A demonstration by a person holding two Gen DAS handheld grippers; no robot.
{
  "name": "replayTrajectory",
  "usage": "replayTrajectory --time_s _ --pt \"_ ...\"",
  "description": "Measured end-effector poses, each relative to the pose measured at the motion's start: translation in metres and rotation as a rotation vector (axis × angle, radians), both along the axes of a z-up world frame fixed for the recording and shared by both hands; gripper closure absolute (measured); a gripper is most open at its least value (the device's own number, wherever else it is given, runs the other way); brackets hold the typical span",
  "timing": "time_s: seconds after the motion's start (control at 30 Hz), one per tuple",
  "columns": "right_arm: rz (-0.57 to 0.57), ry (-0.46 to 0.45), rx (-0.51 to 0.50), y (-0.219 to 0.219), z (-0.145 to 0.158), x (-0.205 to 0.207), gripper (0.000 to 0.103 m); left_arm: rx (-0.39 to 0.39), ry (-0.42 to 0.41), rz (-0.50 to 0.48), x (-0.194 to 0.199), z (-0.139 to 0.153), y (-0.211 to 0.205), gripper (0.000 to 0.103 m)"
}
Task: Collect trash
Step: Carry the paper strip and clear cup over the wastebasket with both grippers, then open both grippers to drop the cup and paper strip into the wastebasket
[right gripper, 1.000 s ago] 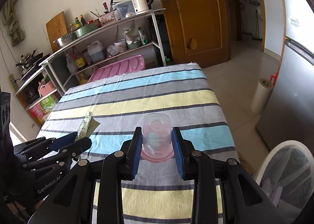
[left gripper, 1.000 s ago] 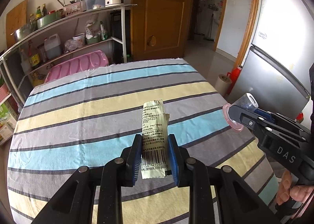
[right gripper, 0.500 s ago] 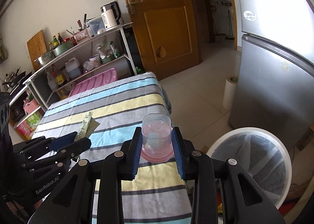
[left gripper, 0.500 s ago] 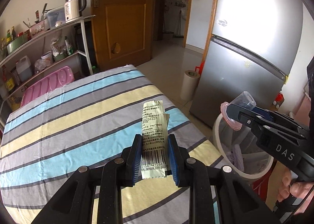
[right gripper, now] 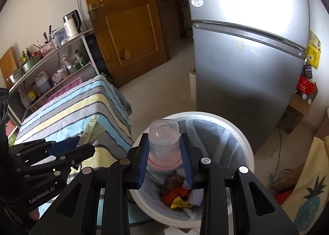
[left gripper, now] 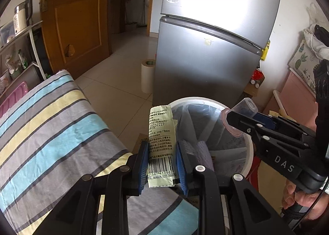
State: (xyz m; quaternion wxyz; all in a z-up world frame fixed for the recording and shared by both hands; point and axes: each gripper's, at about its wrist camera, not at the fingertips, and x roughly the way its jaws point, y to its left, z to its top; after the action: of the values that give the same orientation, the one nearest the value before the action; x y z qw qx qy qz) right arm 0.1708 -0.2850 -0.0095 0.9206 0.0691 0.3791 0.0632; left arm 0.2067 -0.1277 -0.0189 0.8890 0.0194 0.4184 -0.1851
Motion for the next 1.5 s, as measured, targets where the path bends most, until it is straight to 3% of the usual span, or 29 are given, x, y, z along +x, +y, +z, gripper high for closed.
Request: replayTrajectory --time_s 0.3,0.63,0.67,0.77,0.8,1.2,1.5 --pt "-0.068 0.079 -0.023 -0.031 -0.029 0.003 0.071 0.022 0.056 -0.063 0.007 -0.024 -0.037 0.074" --pt "-0.113 0.158 -0.022 -0.045 -0.056 0.007 0.071 0.039 0.092 -0.065 0.015 -0.042 -0.044 0.074" --pt "-0.118 0.158 -0.017 -0.046 -0.056 0.007 0.071 0.039 0.095 -0.065 0.015 -0.042 -0.045 0.074" --pt "-0.131 0.154 -0.009 -0.048 -0.055 0.007 0.051 0.044 0.099 -0.059 0.017 -0.043 -0.047 0.074" --pt "-0.132 0.150 -0.008 -0.049 -0.054 0.006 0.050 0.047 0.096 -0.059 0.015 -0.043 -0.046 0.073" --pt "-0.149 0.118 -0.023 -0.038 -0.043 -0.014 0.050 0.048 0.068 -0.014 0.005 -0.034 -0.034 0.069" --pt "-0.178 0.048 -0.067 -0.020 -0.024 -0.045 0.050 0.070 -0.038 0.025 -0.023 -0.014 -0.017 0.069"
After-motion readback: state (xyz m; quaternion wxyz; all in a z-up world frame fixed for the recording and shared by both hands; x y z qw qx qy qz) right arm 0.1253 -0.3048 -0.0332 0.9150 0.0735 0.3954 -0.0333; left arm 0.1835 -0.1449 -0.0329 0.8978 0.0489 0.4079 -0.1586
